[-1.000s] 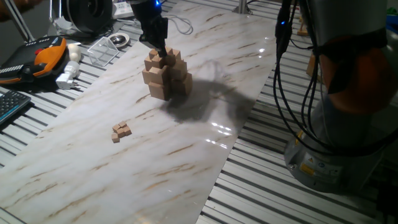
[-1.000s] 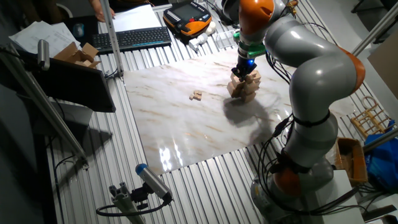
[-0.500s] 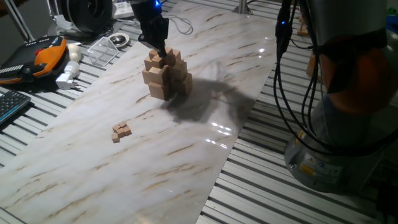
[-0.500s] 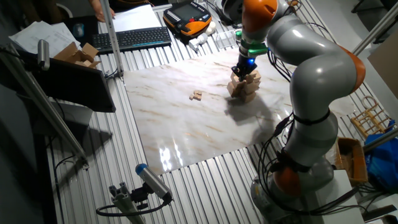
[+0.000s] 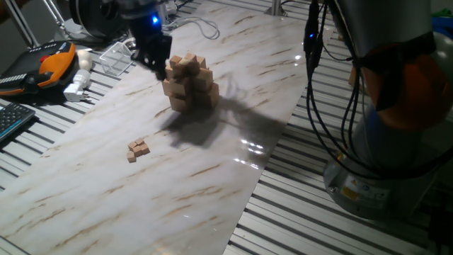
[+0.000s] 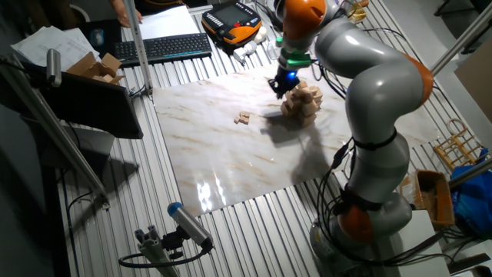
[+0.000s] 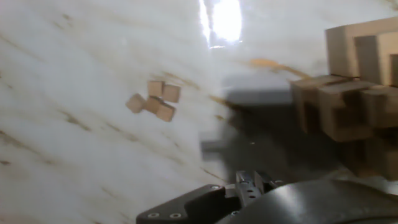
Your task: Stack the blocks into a cross shape
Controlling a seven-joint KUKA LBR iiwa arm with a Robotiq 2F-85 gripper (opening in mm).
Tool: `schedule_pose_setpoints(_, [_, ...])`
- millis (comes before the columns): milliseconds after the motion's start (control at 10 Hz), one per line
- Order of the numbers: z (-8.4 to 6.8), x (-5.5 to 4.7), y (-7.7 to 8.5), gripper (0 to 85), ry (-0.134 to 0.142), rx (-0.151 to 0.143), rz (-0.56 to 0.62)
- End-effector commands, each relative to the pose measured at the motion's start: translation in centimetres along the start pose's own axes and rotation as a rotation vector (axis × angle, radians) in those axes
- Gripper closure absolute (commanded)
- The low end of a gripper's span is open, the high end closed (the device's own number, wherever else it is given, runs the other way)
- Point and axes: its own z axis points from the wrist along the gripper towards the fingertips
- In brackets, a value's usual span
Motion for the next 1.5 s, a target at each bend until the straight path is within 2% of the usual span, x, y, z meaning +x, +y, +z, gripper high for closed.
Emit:
schedule_pose_setpoints(0, [0.6,0.2,2.6,68.0,0.002,0.001,0.005])
schedule_pose_setpoints(200, [1.6,0.2,4.5,68.0,0.016,-0.007,0.034])
schedule_pose_setpoints(300, [2.1,0.0,5.7,85.0,0.017,-0.006,0.051])
schedule_pose_setpoints(500, [3.2,-0.2,7.8,85.0,0.016,-0.008,0.087])
schedule_pose_setpoints(600, [4.1,-0.3,8.2,85.0,0.01,-0.027,0.096])
schedule_pose_setpoints(700, [5.0,-0.3,8.7,85.0,-0.006,-0.028,0.106])
schedule_pose_setpoints(800, [6.2,-0.5,9.0,85.0,-0.028,0.01,0.101])
schedule_pose_setpoints(900, [6.9,-0.8,9.1,85.0,-0.04,0.024,0.1])
schedule_pose_setpoints(1000, [7.3,-1.1,9.0,85.0,-0.037,0.026,0.094])
schedule_pose_setpoints(1200, [7.3,-1.1,9.0,85.0,-0.026,0.014,0.09])
schedule_pose_setpoints(1400, [7.3,-1.1,9.0,85.0,-0.024,0.046,0.087])
